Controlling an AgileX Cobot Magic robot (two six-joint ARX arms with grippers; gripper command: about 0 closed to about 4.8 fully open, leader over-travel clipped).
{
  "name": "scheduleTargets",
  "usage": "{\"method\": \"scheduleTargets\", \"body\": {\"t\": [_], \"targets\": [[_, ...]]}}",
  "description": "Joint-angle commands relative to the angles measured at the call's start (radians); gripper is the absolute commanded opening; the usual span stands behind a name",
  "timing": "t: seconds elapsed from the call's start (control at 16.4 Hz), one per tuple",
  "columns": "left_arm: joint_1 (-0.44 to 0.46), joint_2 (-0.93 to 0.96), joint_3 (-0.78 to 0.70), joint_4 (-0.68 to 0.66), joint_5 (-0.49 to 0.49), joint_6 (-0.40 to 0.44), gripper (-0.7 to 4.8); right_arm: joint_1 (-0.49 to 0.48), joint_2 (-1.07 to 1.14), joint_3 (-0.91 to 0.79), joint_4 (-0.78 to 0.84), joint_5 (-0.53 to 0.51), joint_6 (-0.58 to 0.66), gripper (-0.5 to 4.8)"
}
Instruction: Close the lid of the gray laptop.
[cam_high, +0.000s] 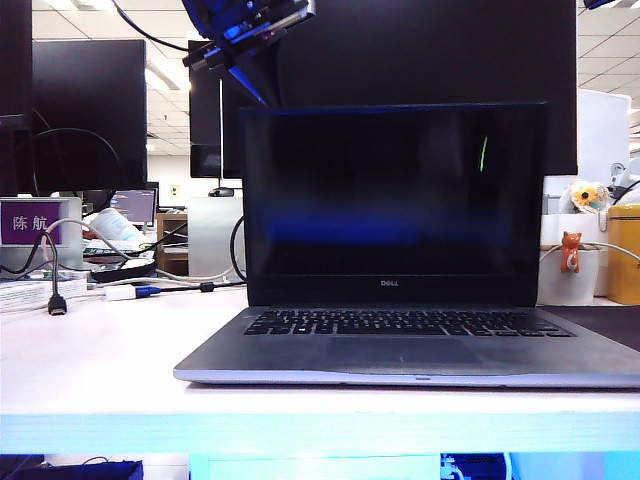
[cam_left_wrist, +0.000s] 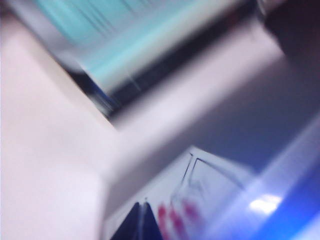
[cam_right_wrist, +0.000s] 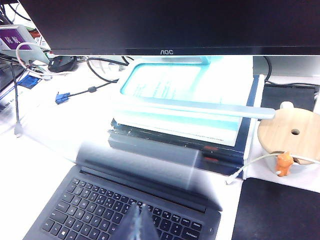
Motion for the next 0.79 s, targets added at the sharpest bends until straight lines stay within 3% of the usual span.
{"method": "scheduleTargets", "body": {"t": [0.06,0.24,0.37,0.61,0.79], "targets": [[-0.027,0.028,-0.021,-0.243,0.028,0.026,-0.06,-0.001,-0.002,0.005,-0.001,-0.002,-0.003,-0.01],[-0.028,-0.011,-0.023,-0.211,0.051,0.037,-0.05,-0.002,-0.002,0.004,-0.016,0.002,-0.019,-0.01],[-0.028,-0.112,-0.023,0.030,-0.105,0.013,-0.06,-0.001,0.009,0.002,-0.039,-0.002,-0.022,-0.01],[0.009,-0.151,-0.023,0.102,-0.112,-0.016,-0.01,0.000,0.042,0.002,-0.051,-0.084,-0.021,-0.01],[0.028,-0.130,-0.023,0.106,-0.045,-0.063,0.03,0.001,0.042,0.002,-0.056,-0.118,-0.021,-0.01]]}}
